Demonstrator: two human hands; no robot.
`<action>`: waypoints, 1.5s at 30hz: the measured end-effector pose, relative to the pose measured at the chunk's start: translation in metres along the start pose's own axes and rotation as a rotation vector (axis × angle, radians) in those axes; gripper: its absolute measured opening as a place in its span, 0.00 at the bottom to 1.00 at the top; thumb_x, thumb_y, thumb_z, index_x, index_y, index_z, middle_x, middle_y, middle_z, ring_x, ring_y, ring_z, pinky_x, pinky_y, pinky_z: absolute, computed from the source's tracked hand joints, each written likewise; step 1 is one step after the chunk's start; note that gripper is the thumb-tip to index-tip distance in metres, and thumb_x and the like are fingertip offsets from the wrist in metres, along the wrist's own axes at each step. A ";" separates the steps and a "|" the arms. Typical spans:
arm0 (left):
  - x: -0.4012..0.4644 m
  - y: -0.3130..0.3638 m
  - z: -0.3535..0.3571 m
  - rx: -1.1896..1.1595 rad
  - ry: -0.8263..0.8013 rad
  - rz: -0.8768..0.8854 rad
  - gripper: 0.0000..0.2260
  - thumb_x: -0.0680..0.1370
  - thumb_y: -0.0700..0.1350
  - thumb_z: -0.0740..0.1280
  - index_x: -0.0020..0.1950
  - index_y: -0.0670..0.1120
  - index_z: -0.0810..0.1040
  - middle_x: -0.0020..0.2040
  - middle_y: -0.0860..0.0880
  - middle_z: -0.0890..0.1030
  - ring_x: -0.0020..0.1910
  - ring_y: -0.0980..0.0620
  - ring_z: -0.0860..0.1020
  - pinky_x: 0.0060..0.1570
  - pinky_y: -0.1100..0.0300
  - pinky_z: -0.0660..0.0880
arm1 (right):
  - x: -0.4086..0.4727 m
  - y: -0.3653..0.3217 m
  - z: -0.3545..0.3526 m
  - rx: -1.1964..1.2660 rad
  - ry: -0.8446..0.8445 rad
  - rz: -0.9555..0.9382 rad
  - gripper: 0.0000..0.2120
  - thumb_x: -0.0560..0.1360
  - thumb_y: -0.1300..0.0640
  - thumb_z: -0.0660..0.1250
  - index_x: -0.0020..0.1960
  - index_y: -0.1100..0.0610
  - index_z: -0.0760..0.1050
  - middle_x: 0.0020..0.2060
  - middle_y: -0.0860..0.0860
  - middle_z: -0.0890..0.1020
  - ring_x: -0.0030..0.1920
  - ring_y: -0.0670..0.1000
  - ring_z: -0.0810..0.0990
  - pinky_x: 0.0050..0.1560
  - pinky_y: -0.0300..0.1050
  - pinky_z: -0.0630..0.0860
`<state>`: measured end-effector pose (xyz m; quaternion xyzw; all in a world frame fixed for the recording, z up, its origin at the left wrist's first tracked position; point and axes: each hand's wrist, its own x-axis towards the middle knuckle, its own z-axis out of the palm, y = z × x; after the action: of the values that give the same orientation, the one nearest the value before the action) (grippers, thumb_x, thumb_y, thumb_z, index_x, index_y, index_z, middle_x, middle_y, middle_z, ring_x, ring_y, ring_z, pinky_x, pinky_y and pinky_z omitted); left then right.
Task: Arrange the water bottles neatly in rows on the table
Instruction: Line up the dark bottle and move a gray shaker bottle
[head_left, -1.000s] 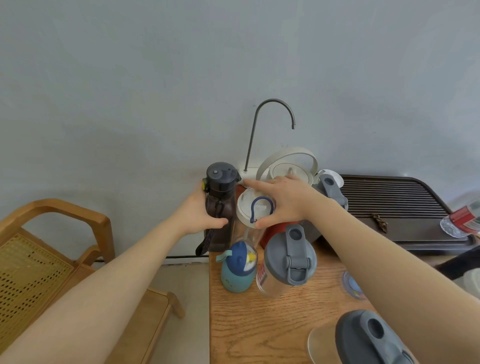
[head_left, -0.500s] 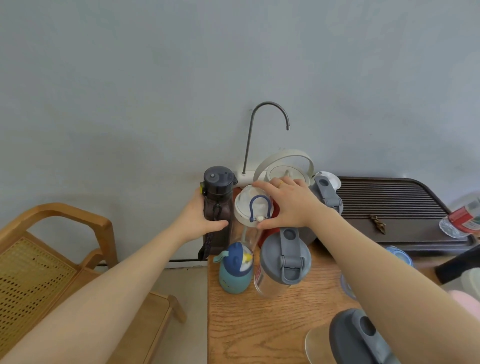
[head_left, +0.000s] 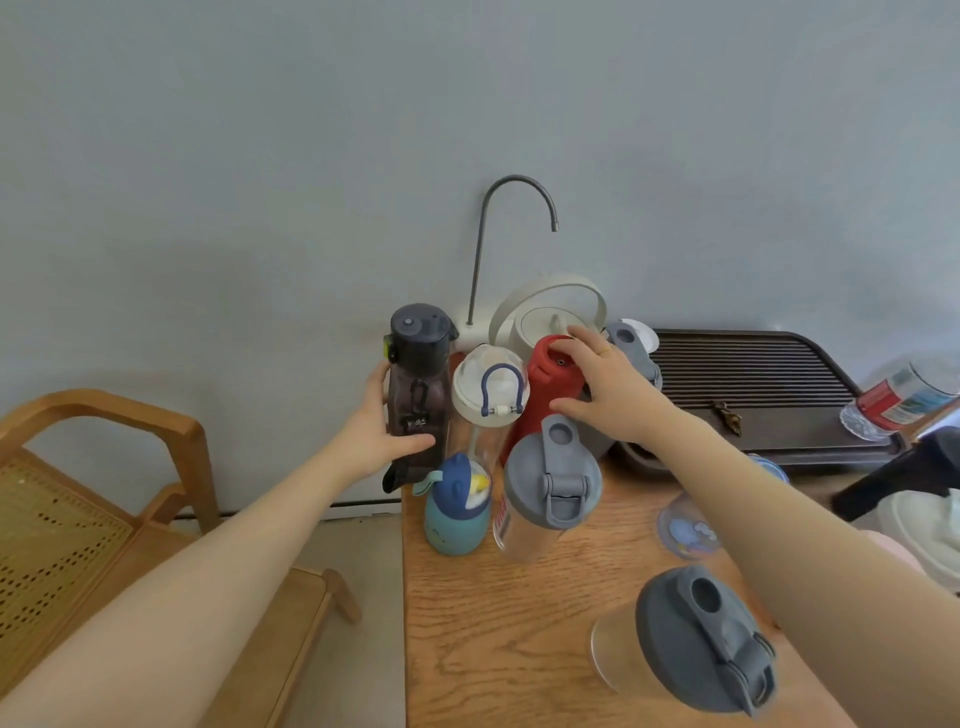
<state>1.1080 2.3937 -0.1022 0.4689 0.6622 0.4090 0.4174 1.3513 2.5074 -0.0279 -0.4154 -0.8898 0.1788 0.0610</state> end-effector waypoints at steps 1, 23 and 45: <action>0.001 -0.001 0.002 -0.002 0.017 0.011 0.45 0.69 0.36 0.72 0.74 0.50 0.44 0.67 0.45 0.69 0.65 0.47 0.70 0.63 0.51 0.68 | 0.001 0.000 0.002 0.013 0.025 0.026 0.35 0.70 0.53 0.71 0.72 0.52 0.58 0.74 0.57 0.55 0.72 0.61 0.59 0.71 0.57 0.60; 0.011 -0.059 0.029 -0.130 -0.002 -0.168 0.35 0.73 0.38 0.69 0.74 0.45 0.52 0.70 0.44 0.67 0.68 0.45 0.66 0.63 0.56 0.64 | 0.019 -0.039 0.001 -0.184 -0.018 -0.127 0.35 0.69 0.42 0.59 0.73 0.51 0.56 0.73 0.56 0.60 0.74 0.57 0.55 0.72 0.54 0.50; 0.010 -0.029 0.016 -0.052 0.051 0.026 0.45 0.70 0.36 0.72 0.74 0.52 0.45 0.72 0.47 0.62 0.70 0.51 0.61 0.64 0.57 0.62 | 0.053 -0.046 -0.014 -0.306 -0.412 -0.194 0.49 0.67 0.43 0.71 0.74 0.42 0.40 0.76 0.51 0.51 0.76 0.56 0.50 0.71 0.64 0.39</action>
<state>1.1128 2.3989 -0.1361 0.4559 0.6557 0.4434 0.4071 1.2875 2.5238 0.0001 -0.2873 -0.9358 0.1165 -0.1681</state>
